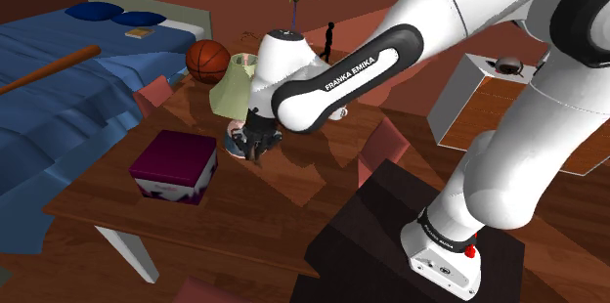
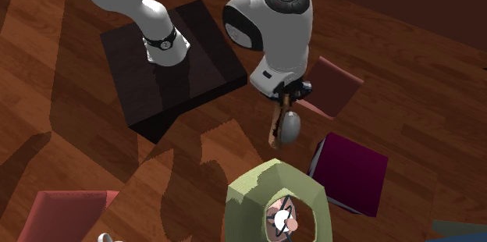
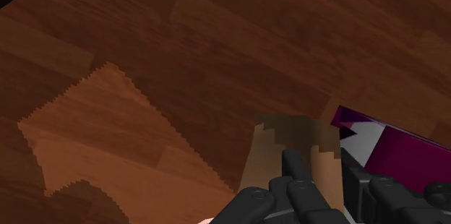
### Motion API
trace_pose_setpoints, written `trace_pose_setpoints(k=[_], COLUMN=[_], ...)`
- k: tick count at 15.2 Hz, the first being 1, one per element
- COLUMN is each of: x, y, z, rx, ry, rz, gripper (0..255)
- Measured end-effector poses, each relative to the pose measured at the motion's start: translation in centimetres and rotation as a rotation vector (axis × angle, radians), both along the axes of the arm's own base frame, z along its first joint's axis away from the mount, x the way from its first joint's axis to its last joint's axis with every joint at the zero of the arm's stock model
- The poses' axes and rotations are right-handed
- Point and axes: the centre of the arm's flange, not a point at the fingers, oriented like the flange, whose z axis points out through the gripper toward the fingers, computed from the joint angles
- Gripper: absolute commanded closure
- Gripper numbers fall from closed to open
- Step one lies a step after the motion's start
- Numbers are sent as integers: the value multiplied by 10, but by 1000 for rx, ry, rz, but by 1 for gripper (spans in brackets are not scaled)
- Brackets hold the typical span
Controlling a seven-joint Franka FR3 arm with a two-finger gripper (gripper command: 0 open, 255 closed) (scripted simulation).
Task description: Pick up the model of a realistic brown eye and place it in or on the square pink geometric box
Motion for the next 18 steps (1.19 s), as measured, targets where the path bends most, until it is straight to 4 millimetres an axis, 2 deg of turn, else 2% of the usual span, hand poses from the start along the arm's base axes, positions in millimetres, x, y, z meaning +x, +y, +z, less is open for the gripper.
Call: trace_pose_setpoints(k=[11, 18], x=[121, 204], y=[76, 130], z=[6, 1], rx=[0, 0], ry=[1, -1], rz=[0, 1], gripper=[255, 255])
